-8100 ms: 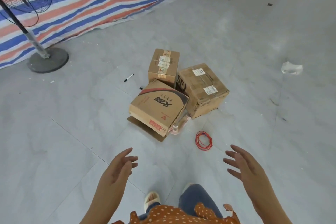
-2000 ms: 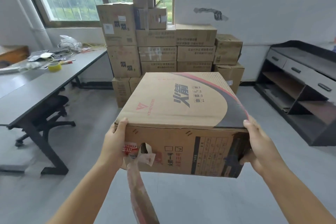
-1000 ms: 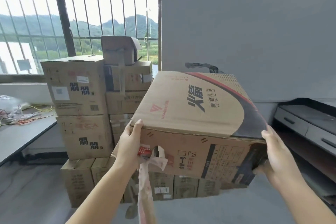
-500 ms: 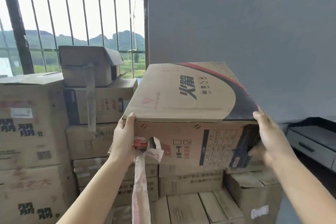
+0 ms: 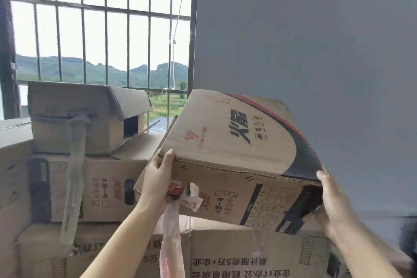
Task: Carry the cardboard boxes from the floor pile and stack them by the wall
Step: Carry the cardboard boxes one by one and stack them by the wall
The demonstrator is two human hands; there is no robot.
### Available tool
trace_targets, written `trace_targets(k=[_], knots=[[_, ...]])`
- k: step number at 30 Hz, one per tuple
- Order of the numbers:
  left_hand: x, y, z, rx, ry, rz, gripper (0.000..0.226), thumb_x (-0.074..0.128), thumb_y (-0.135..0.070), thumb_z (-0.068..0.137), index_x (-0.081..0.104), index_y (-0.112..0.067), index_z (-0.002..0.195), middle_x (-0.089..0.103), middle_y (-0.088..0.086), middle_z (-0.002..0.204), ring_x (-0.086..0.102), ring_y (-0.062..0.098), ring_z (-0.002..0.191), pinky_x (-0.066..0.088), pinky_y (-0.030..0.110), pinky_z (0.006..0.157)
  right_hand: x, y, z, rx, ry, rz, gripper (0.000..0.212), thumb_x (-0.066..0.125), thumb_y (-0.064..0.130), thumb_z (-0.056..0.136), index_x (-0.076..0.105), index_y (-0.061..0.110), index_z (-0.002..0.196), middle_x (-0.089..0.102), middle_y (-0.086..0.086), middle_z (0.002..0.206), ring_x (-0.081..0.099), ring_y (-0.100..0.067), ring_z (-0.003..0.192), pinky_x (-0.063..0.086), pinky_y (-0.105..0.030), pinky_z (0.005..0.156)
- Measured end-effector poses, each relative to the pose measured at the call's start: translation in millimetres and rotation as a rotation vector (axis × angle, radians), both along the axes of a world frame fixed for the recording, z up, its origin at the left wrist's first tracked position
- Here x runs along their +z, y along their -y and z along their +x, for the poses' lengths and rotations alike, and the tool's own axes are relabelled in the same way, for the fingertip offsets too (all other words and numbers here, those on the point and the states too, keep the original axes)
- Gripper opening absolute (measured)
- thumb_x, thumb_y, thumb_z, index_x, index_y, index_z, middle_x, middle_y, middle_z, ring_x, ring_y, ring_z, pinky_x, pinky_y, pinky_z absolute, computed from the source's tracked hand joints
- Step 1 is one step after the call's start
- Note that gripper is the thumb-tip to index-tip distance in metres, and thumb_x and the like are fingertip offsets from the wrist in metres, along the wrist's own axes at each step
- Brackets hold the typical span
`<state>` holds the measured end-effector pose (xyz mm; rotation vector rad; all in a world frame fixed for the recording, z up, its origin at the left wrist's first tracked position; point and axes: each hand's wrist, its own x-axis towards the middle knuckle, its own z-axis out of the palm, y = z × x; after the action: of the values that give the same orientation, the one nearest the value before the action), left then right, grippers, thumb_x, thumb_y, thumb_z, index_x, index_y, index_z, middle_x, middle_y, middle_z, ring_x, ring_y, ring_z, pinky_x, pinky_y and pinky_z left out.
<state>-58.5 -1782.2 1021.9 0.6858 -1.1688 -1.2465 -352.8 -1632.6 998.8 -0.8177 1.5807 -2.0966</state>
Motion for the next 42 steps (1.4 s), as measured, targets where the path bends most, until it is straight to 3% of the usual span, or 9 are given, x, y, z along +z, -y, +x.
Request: trace_targets(k=[5,11,14,16,21,25,29,33,42], knots=[[-30.5,51.1,-17.0,0.096,0.035,0.084,0.040,0.055,-0.046,0.090,0.056,-0.029,0.126,0.065,0.003,0.121,0.059,0.026,0.113,0.044,0.049,0.101,-7.2,78.7,-36.2,0.111,-0.070,0.084,0.052,0.050,0.056,0.086,0.046,0.046,0.137,0.042,0.009,0.149,0.034,-0.018,0.139,0.027,-0.048,0.110],[-57.4,75.1,-18.9,0.171,0.200,0.120,0.043,0.045,-0.043,0.096,0.045,-0.027,0.137,0.048,-0.005,0.140,0.046,0.014,0.121,0.037,0.038,0.099,-25.7,131.4,-55.2,0.330,-0.106,0.207,0.052,0.045,0.042,0.098,0.032,0.033,0.148,0.033,0.008,0.154,0.026,-0.012,0.142,0.019,-0.040,0.117],[-63.2,84.3,-13.5,0.242,0.423,-0.002,0.059,0.044,-0.044,0.097,0.025,-0.027,0.149,0.033,-0.002,0.153,0.030,0.013,0.139,0.026,0.031,0.104,-24.3,140.7,-59.7,0.398,-0.050,0.280,0.060,0.050,0.049,0.092,0.032,0.033,0.147,0.045,-0.003,0.147,0.039,-0.026,0.136,0.051,-0.041,0.081],[-67.8,87.1,-13.7,0.274,0.513,-0.055,0.061,0.043,-0.043,0.097,0.018,-0.030,0.151,0.029,-0.002,0.154,0.025,0.014,0.142,0.024,0.029,0.105,-21.2,140.4,-60.5,0.428,-0.043,0.321,0.065,0.052,0.055,0.086,0.032,0.036,0.145,0.062,-0.007,0.126,0.055,-0.034,0.120,0.053,-0.036,0.055],[-65.0,98.5,-23.5,0.277,0.532,-0.058,0.059,0.041,-0.034,0.101,0.011,-0.031,0.152,0.025,0.000,0.156,0.022,0.017,0.143,0.021,0.032,0.111,-7.8,156.5,-64.2,0.415,-0.048,0.331,0.033,0.042,0.051,0.096,0.035,0.049,0.128,0.067,-0.004,0.098,0.065,-0.031,0.088,0.052,-0.064,0.065],[-65.7,101.1,-30.6,0.306,0.564,-0.053,0.059,0.040,-0.032,0.101,0.013,-0.025,0.152,0.024,0.001,0.157,0.022,0.018,0.143,0.020,0.029,0.110,-5.5,162.4,-60.6,0.397,-0.055,0.314,0.054,0.042,0.049,0.096,0.029,0.032,0.146,0.061,-0.007,0.119,0.058,-0.032,0.108,0.049,-0.043,0.064],[-74.7,92.7,-30.4,0.321,0.576,-0.082,0.051,0.044,-0.029,0.100,0.027,-0.025,0.148,0.042,-0.001,0.145,0.038,0.009,0.125,0.028,0.024,0.097,-16.5,146.3,-59.3,0.444,-0.026,0.299,0.043,0.039,0.052,0.097,0.042,0.032,0.135,0.067,-0.008,0.101,0.066,-0.029,0.086,0.052,-0.036,0.045],[-72.9,86.2,-18.6,0.258,0.585,-0.090,0.046,0.047,-0.028,0.098,0.034,-0.031,0.143,0.050,-0.007,0.134,0.045,0.009,0.123,0.036,0.031,0.099,-30.8,132.4,-57.1,0.398,-0.114,0.209,0.046,0.044,0.044,0.097,0.040,0.031,0.141,0.054,0.003,0.138,0.050,-0.010,0.116,0.036,-0.032,0.096],[-90.4,22.8,38.3,0.090,0.595,-0.246,0.044,0.049,-0.022,0.097,0.039,-0.047,0.131,0.054,-0.018,0.127,0.051,-0.006,0.117,0.038,0.011,0.091,-60.3,46.9,0.3,0.278,-0.504,0.200,0.067,0.048,0.056,0.081,0.029,0.042,0.144,0.039,0.019,0.143,0.042,-0.003,0.131,0.033,-0.038,0.112]])
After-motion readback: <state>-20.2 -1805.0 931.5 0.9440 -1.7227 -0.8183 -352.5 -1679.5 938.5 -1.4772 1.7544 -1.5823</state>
